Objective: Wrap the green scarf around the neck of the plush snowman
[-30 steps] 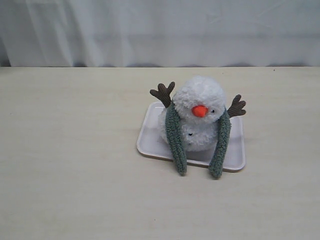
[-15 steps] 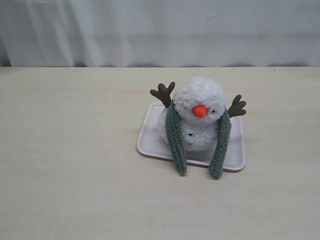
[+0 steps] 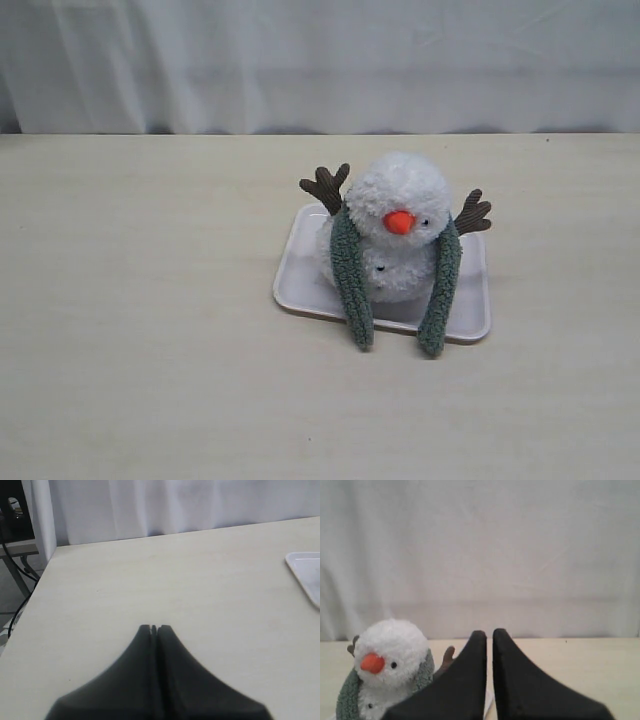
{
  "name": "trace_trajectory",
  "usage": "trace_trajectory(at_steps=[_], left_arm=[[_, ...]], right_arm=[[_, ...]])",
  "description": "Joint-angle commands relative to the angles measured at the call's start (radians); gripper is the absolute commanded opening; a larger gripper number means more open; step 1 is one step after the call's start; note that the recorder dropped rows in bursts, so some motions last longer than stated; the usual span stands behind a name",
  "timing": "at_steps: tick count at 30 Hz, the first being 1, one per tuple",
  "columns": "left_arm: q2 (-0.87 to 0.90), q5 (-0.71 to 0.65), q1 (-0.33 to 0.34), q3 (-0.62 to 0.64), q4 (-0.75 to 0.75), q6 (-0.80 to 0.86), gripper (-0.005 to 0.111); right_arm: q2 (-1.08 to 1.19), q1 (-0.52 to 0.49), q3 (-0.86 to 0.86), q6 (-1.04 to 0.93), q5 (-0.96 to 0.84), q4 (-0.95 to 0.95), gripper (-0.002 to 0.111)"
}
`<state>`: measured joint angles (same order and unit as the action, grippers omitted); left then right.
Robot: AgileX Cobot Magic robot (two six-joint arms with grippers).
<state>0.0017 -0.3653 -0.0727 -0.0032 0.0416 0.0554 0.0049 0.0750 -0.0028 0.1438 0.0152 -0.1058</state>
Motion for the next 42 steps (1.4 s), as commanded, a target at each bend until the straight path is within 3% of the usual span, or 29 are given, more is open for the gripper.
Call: trace_trajectory(at_steps=[1,17,42], left_arm=[[-0.002,0.011,0.001,0.003,-0.001,-0.001,0.000],[-0.002,0.011,0.001,0.003,-0.001,-0.001,0.000],[-0.002,0.011,0.001,0.003,-0.001,-0.001,0.000]], right_arm=[[-0.005,-0.004,0.003,-0.032,-0.081,0.010,0.004],[-0.005,-0.039,0.003,-0.032,-0.357,0.004,0.004],[-0.005,-0.039,0.003,-0.031,-0.366,-0.018,0.004]])
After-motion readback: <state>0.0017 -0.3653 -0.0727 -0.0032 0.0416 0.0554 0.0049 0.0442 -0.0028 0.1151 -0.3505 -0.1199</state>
